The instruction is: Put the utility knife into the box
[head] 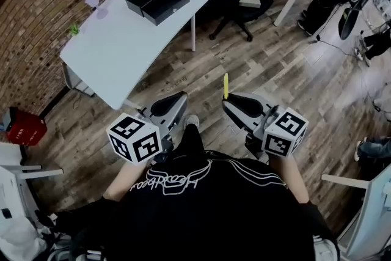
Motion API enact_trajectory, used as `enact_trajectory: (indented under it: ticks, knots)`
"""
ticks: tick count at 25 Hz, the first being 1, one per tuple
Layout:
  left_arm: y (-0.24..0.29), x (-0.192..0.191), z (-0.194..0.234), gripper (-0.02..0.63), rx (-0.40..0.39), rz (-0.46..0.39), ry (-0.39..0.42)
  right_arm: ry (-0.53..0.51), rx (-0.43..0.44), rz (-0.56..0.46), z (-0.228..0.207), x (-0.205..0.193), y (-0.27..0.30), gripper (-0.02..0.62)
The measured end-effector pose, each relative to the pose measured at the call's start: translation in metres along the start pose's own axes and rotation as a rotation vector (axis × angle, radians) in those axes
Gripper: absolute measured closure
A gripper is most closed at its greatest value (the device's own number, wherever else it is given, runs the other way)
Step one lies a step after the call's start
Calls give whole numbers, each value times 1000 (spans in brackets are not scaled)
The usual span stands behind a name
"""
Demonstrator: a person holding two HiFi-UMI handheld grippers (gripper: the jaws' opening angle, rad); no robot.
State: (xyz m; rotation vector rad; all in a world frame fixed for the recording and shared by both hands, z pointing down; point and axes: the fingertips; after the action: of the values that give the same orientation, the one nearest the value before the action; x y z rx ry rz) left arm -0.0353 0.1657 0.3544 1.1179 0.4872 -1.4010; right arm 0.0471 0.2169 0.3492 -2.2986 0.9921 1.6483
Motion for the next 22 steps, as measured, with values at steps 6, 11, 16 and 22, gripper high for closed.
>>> enact_trajectory:
  ticks: [6, 11, 16, 22]
  knots:
    - [46, 36, 76, 574, -9, 38, -60, 46, -14, 55, -65, 30, 62, 528]
    - [70, 66, 139, 574, 13, 40, -105, 49, 3, 111, -106, 55, 118, 528]
    - [83, 94, 192, 574, 33, 31, -127, 29, 15, 141, -137, 79, 168, 528]
    - [88, 118, 227, 574, 45, 18, -115, -34, -16, 181, -159, 89, 204, 528]
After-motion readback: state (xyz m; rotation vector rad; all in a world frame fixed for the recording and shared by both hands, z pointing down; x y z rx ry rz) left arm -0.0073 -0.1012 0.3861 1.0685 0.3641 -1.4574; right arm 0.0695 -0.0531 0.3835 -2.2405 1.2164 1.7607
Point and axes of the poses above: the fingertips, and each gripper's own axes: y forward along the fingers, z to its left, x out of its top, and after that the axes turned 4 degrees about z, right-handed
